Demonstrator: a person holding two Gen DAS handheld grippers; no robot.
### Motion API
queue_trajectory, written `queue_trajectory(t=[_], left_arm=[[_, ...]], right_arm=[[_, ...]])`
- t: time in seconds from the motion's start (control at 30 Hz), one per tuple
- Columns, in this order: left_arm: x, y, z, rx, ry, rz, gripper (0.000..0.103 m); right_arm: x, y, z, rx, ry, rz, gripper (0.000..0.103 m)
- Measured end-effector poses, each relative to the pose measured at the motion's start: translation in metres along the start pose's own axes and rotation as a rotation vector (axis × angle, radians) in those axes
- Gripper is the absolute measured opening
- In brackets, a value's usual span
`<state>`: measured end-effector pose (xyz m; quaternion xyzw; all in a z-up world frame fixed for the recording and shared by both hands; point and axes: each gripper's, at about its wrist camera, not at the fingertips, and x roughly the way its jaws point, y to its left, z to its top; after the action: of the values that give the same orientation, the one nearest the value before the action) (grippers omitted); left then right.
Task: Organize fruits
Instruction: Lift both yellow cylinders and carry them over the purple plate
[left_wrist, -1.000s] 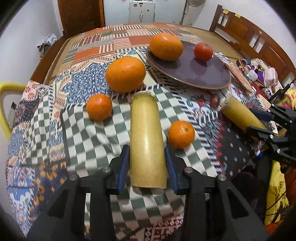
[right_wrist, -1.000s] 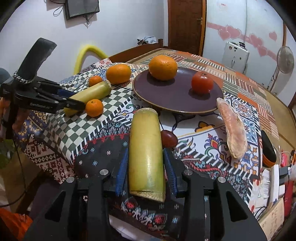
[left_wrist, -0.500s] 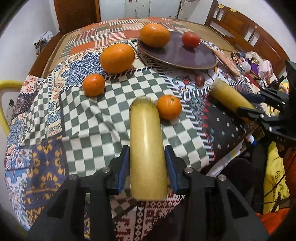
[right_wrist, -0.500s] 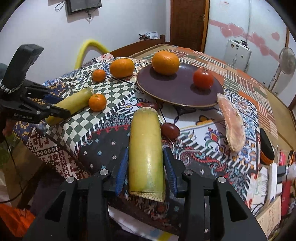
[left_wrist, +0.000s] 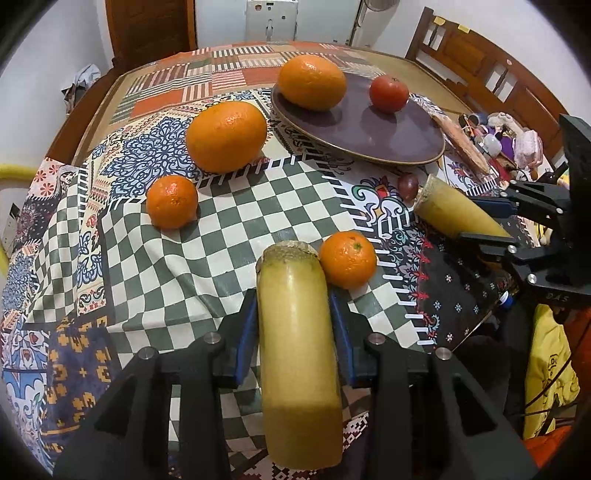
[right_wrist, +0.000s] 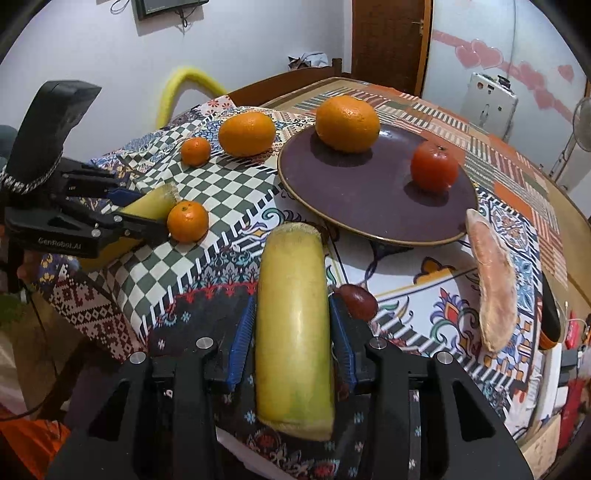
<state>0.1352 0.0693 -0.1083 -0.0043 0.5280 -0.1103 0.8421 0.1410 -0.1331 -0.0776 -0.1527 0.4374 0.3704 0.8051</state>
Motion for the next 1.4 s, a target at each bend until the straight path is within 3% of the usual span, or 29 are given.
queue_trajectory(t=[0.23, 0.47, 0.83, 1.07, 1.4], left_arm=[[-0.031, 0.000, -0.005, 0.003, -0.091, -0.003, 0.036], [-0.069, -0.001, -0.003, -0.007, -0.199, -0.007, 0.036], [-0.103, -0.018, 0.031, -0.008, -0.363, -0.028, 0.036], [-0.095, -0.028, 0.056, 0.013, -0.400, -0.037, 0.036], [-0.062, -0.038, 0.084, 0.030, -0.374, -0.048, 0.036]], right_arm=[[-0.006, 0.003, -0.003, 0.013, -0.045, -0.004, 0.037], [-0.040, 0.002, -0.002, 0.054, -0.159, -0.012, 0.036], [-0.079, -0.011, 0.017, 0.114, -0.330, -0.080, 0.036], [-0.079, -0.021, 0.028, 0.127, -0.366, -0.097, 0.035], [-0.057, -0.037, 0.036, 0.139, -0.336, -0.101, 0.036]])
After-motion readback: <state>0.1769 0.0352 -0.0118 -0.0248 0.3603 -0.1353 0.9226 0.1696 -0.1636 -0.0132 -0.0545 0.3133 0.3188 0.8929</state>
